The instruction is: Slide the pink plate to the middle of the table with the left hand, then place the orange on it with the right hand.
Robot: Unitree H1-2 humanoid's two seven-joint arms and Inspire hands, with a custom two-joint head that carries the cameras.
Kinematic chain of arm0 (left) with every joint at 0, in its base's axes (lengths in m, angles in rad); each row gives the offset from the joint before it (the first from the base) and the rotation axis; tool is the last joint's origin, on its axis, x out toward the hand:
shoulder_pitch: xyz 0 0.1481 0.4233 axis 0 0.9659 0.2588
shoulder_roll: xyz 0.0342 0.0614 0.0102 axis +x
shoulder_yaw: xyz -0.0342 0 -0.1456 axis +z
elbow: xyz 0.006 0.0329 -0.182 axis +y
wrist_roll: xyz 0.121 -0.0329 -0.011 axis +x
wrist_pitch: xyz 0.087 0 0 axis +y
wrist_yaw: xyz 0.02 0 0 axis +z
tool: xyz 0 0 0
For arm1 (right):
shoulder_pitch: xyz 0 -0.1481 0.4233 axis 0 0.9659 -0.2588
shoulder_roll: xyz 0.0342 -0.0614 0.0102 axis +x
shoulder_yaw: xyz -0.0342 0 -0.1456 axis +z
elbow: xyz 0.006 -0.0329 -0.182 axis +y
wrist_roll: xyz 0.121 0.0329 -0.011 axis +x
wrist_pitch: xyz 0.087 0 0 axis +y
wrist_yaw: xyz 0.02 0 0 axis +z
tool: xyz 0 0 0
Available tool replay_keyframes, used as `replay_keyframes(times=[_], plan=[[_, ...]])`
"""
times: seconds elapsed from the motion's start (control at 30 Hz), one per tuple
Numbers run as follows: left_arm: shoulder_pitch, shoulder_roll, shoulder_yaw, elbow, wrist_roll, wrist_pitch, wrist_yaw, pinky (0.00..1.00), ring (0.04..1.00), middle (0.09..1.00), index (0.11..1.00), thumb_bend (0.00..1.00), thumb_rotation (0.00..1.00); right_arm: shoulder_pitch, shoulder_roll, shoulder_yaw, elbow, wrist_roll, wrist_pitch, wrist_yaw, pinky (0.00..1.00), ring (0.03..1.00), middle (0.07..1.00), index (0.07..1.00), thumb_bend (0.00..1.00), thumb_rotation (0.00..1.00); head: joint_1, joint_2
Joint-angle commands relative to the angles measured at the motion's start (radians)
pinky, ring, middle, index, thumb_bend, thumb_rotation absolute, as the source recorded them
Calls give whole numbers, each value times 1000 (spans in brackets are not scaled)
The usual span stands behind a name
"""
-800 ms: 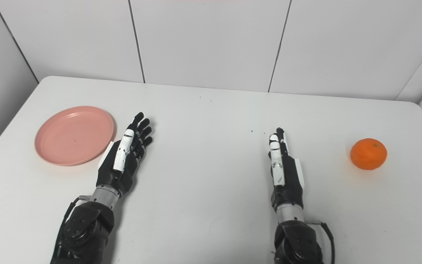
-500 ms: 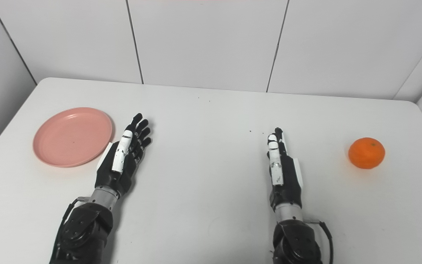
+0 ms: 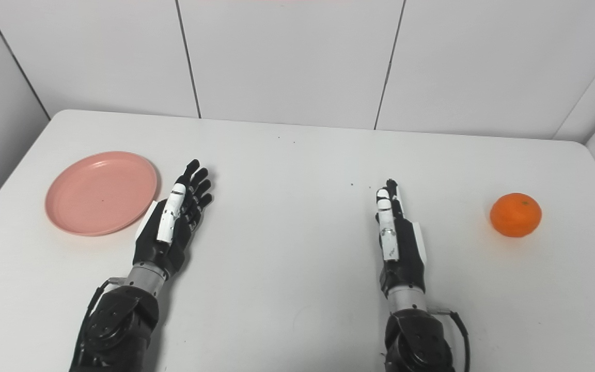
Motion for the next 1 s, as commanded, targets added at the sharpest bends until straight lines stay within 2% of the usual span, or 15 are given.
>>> replay_keyframes(times=[0.0, 0.13, 0.27, 0.33, 0.37, 0.43, 0.47, 0.5, 0.53, 0.7, 0.83, 0.87, 0.97], plan=[[-16, 1, -6, -17, 0, -28, -9, 1000, 1000, 1000, 1000, 403, 996, -17, 7, -4, -16, 8, -46, -4, 1000, 991, 1000, 1000, 199, 1000, 1, -1], [-16, -4, -18, -5, 10, -40, -9, 1000, 1000, 1000, 1000, 409, 1000, -9, -13, -5, -11, 10, -61, 11, 1000, 991, 1000, 1000, 209, 1000, 46, -16], [-15, -24, -30, 15, 22, -50, 5, 1000, 1000, 1000, 1000, 414, 999, -3, -30, -22, -4, 44, -62, 28, 1000, 993, 998, 1000, 233, 1000, 108, -51], [-15, -31, -32, 22, 25, -52, 8, 1000, 1000, 1000, 1000, 411, 999, -2, -40, -24, 2, 53, -68, 35, 1000, 997, 1000, 1000, 239, 1000, 113, -54], [-15, -38, -35, 34, 30, -59, 9, 1000, 1000, 1000, 1000, 411, 999, 1, -47, -28, 3, 59, -66, 39, 1000, 999, 1000, 1000, 244, 1000, 165, -75], [-14, -50, -42, 56, 32, -75, 12, 1000, 1000, 1000, 1000, 417, 988, 5, -58, -41, 4, 81, -59, 47, 1000, 1000, 1000, 1000, 247, 1000, 187, -86], [-15, -61, -45, 66, 35, -80, 18, 1000, 1000, 1000, 1000, 420, 981, 9, -67, -45, 10, 92, -70, 57, 1000, 1000, 1000, 1000, 249, 1000, 216, -102], [-15, -67, -47, 70, 36, -82, 23, 1000, 1000, 1000, 1000, 423, 971, 11, -73, -47, 14, 98, -80, 64, 1000, 1000, 1000, 1000, 256, 1000, 216, -102], [-15, -75, -52, 83, 41, -92, 25, 1000, 1000, 1000, 1000, 425, 966, 14, -88, -46, 26, 99, -101, 76, 1000, 1000, 1000, 1000, 260, 1000, 255, -124], [-18, -97, -72, 134, 49, -147, 24, 1000, 1000, 1000, 1000, 421, 957, 20, -132, -51, 63, 127, -155, 119, 1000, 1000, 1000, 1000, 277, 1000, 329, -161], [-23, -109, -82, 165, 56, -179, 30, 1000, 1000, 1000, 1000, 409, 979, 21, -152, -54, 77, 142, -178, 140, 1000, 1000, 1000, 1000, 260, 1000, 347, -171], [-25, -112, -86, 174, 61, -187, 33, 1000, 1000, 1000, 1000, 408, 981, 21, -151, -56, 75, 147, -175, 141, 1000, 1000, 1000, 1000, 259, 1000, 370, -184], [-30, -118, -93, 195, 70, -210, 39, 1000, 1000, 1000, 1000, 379, 999, 23, -153, -53, 66, 142, -162, 136, 1000, 1000, 1000, 1000, 233, 1000, 377, -190]])
